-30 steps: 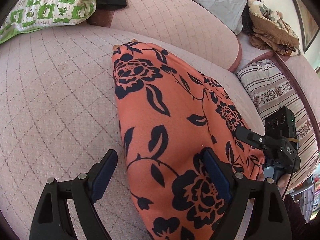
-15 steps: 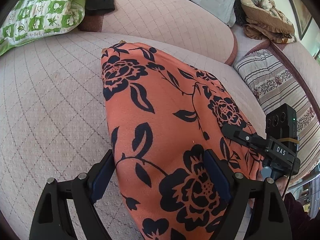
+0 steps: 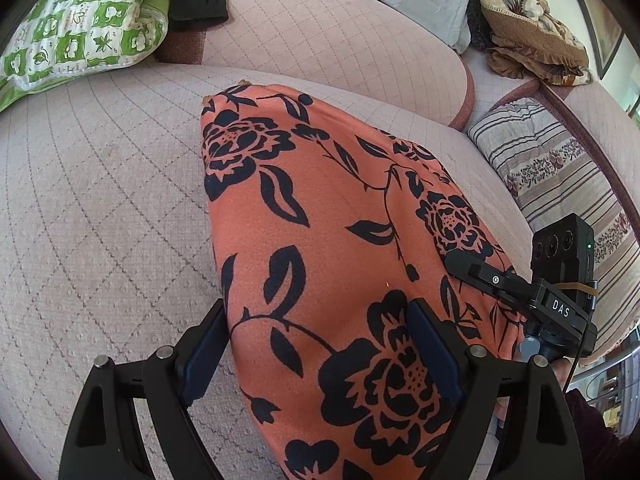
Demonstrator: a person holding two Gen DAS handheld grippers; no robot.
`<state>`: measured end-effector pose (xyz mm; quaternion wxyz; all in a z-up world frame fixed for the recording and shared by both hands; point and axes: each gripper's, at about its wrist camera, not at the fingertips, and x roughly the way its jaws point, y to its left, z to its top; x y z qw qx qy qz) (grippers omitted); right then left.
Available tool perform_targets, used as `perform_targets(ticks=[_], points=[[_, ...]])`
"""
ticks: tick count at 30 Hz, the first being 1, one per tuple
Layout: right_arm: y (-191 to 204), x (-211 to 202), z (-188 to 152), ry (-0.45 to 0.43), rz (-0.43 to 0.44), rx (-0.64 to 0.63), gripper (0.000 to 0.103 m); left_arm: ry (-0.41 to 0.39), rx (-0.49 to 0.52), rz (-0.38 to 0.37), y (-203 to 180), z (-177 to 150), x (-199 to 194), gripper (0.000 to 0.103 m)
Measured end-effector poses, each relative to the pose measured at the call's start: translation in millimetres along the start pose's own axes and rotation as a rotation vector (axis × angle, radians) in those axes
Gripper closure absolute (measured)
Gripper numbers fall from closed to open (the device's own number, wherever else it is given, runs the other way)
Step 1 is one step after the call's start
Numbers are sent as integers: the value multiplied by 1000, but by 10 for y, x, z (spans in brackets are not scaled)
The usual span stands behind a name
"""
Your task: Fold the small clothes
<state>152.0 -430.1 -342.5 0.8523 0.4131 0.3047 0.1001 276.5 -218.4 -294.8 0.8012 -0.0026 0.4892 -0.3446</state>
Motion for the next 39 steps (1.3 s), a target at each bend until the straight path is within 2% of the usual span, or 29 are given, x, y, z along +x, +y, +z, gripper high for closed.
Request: perform_targets(ticks=[3, 5, 10, 19, 26, 31, 39], points=[[1, -6, -3, -1, 2, 1, 36, -3, -7, -22, 38, 2, 11, 15], [0, -12, -5, -4, 3, 4, 36, -12, -17, -35, 70, 6, 15, 19], [10, -26, -4, -9, -19, 18, 40, -31, -32, -61, 125, 22, -49, 40], [266, -75, -82, -15, -72, 28, 43, -43, -53, -81, 234, 10, -203, 55], [756, -198, -201, 15, -89, -56, 43, -71, -6, -55, 134, -98, -603, 58], [1038, -257, -341, 54, -96, -91, 43, -82, 2, -3, 87, -312, -934, 58], [1522, -346, -658, 77, -49, -131, 43, -149, -47, 38, 258, -721, -1473, 58]])
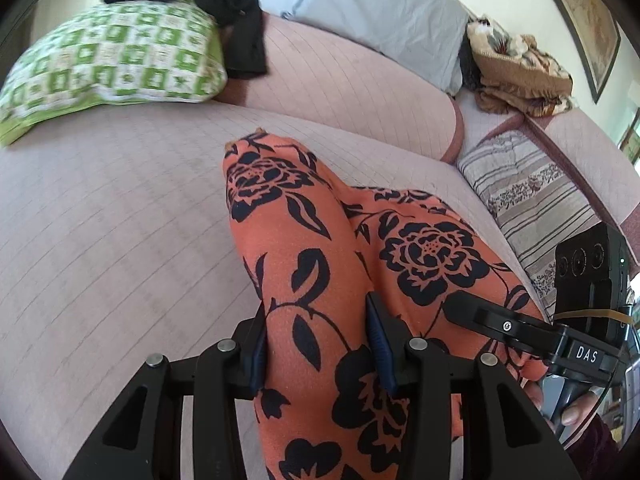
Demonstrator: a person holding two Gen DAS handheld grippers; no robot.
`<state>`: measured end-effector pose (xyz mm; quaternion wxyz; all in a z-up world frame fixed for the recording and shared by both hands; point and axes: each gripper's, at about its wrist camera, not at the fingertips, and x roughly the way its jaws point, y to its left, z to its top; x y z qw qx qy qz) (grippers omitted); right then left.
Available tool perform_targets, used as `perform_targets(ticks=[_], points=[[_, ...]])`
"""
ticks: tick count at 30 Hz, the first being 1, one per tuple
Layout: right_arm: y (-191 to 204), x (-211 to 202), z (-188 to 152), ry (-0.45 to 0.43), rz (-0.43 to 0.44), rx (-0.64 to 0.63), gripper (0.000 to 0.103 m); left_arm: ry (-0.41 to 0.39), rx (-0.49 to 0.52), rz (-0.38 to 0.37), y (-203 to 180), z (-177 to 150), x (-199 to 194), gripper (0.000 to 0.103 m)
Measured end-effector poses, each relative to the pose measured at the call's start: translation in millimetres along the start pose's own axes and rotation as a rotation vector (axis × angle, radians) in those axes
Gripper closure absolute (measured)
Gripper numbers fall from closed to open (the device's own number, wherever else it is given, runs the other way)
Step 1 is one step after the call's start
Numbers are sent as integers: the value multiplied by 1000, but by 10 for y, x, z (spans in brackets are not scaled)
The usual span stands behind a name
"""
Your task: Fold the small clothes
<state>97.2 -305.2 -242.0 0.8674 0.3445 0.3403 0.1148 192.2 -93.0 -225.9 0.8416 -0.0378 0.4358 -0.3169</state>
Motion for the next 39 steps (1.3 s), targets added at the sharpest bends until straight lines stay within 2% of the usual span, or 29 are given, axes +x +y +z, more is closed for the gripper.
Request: perform_targets(ticks=[7, 12, 14, 17, 19, 21, 23, 25, 27, 31, 34, 36, 39], points=[[327, 15, -377, 39, 17, -38, 43, -7, -25, 46, 12, -360, -213, 58], [353, 156, -576, 74, -1, -34, 43, 36, -36, 94, 102, -510, -184, 58], [270, 241, -672, 88, -21, -11, 43, 46, -12, 129, 118, -571, -138, 57], [108, 334, -752, 125, -77, 26, 44, 84, -26, 172, 207, -611, -66, 47], [-29, 375, -762, 160, -85, 74, 43, 97, -63, 175, 295, -624, -56, 26], [-105, 380, -732, 171, -52, 122, 41, 104, -85, 208, 365, -644, -65, 15], [-111, 374, -720, 174, -46, 118, 39, 103, -96, 204, 397, -679, -106, 15], [-119, 311, -728, 167, -55, 136, 36, 77, -89, 225, 375, -733, -192, 14], [-109, 156, -741, 150, -92, 143, 32, 41, -61, 276, 299, -802, -280, 14], [31, -220, -713, 67, -207, 34, 32, -9, -12, 377, 133, -894, -390, 14], [217, -471, -619, -28, -276, -37, 32, -12, 12, 418, 53, -927, -411, 14], [329, -598, -579, -73, -265, -73, 33, -7, 22, 437, 25, -956, -434, 14], [540, -655, -540, -104, -197, -122, 45, -2, 34, 453, -2, -999, -446, 14]])
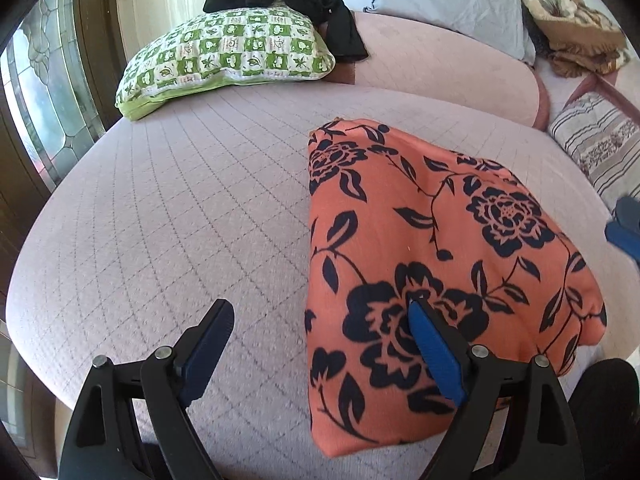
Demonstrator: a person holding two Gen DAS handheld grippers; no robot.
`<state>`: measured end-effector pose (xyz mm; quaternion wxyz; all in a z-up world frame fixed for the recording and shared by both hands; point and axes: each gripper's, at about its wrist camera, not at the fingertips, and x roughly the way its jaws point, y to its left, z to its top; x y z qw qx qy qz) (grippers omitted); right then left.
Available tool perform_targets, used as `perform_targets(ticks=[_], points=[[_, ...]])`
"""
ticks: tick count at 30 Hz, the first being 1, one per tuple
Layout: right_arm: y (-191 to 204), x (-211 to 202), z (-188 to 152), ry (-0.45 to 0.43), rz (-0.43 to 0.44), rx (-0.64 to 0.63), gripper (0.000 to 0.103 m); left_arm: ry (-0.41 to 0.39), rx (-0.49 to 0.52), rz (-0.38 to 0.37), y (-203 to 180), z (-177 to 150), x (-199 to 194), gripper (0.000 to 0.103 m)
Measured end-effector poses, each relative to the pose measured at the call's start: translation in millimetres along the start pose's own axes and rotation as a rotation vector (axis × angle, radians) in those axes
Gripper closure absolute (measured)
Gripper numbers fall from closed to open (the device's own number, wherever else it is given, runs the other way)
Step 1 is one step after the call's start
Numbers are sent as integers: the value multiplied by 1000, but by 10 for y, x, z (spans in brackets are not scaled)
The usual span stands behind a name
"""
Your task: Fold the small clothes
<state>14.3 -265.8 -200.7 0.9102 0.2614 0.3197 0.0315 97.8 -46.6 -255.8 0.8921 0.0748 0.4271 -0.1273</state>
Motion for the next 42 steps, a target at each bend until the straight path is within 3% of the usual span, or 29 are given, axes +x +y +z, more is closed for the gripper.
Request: perform_targets(ticks=[5, 8, 9, 10, 13, 16, 23, 30, 34, 38, 42], points=[[196, 178, -87, 57, 57, -32, 46, 7, 7, 11, -12, -48, -7, 14], [10, 575, -351, 222, -30, 3, 50, 23, 12, -1, -23, -72, 2, 14], [-33, 638, -404, 234, -55, -1, 58, 24, 15, 4, -27, -74, 4, 14], [-35, 619, -442, 194, -79, -34, 59, 21, 21, 15, -35, -76, -1, 14], [59, 530, -427, 214, -89, -85, 59, 18, 38, 35, -59, -66, -29, 14], [76, 422, -337, 214, -75, -46, 55, 8, 44, 52, -85, -45, -110, 14], [147, -198, -158, 69, -161, -78, 45, -62, 45, 75, -126, 49, -455, 14], [229, -550, -67, 5, -225, -76, 44, -154, 38, 108, -158, 211, -882, 14], [295, -680, -60, -27, -245, -91, 44, -204, 30, 152, -158, 288, -1129, 14], [374, -740, -59, -44, -245, -116, 44, -238, 11, 247, -165, 335, -1385, 14], [419, -774, -46, -61, -237, -127, 44, -279, 36, 246, -155, 335, -1642, 14]])
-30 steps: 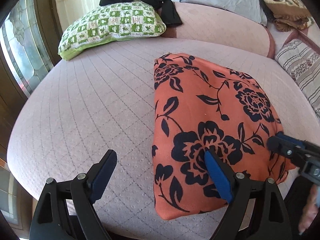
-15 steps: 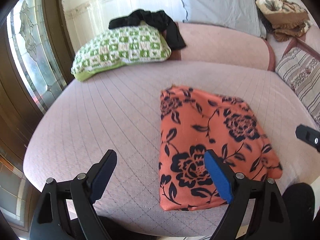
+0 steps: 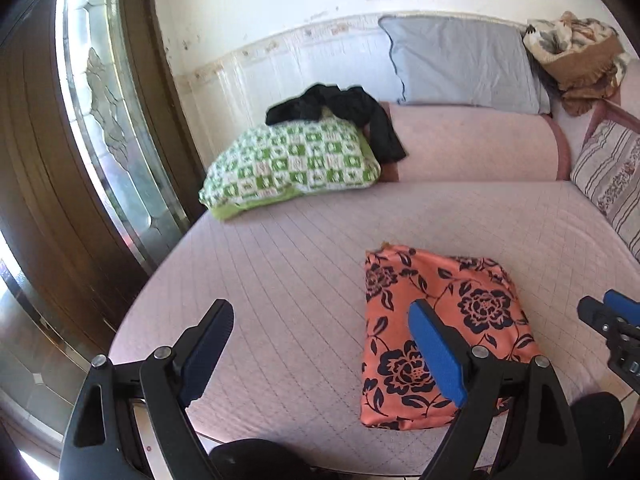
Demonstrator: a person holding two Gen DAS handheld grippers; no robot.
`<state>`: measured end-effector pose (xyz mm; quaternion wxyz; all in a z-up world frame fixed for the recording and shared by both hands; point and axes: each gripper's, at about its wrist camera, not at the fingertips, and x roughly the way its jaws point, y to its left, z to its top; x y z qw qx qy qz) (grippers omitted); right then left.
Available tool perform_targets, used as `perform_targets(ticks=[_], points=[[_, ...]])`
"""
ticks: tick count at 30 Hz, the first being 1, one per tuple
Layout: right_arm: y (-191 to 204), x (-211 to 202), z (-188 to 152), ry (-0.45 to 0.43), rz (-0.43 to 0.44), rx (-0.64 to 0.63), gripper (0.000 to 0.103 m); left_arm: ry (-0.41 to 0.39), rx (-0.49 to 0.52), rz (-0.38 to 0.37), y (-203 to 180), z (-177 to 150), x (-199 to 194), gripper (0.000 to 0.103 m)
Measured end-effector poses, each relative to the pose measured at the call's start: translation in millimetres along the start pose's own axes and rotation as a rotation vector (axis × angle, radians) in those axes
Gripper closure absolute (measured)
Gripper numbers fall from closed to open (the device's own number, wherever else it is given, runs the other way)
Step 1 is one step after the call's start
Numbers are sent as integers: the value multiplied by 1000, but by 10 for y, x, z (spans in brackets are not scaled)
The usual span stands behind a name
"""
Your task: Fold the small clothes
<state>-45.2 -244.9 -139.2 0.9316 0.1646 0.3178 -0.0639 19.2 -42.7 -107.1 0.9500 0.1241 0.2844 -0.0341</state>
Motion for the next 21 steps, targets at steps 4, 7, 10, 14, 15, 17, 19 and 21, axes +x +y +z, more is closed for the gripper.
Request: perform_targets(ticks=[4, 7, 10, 14, 15, 17, 19, 21], points=[[20, -63, 39, -27, 14, 5, 44, -11, -73, -100, 185, 91, -136, 14], [56, -87, 49, -41, 11, -11, 44, -25, -79, -87, 241, 154, -170, 14], [72, -57, 42, -30, 8, -15, 44, -51, -65, -79, 240, 186, -214, 14], [93, -25, 39, -24, 17, -10, 44, -48, -40, -96, 212, 221, -221, 14], [105, -18, 41, -23, 16, -15, 44, -49, -35, -104, 200, 220, -227, 14], [127, -9, 39, -25, 17, -22, 44, -61, -36, -125, 190, 218, -251, 14], [137, 2, 36, -24, 17, -27, 44, -97, -47, -134, 189, 216, -284, 14], [125, 18, 38, -22, 18, -22, 44, -108, -44, -115, 171, 220, -283, 14]])
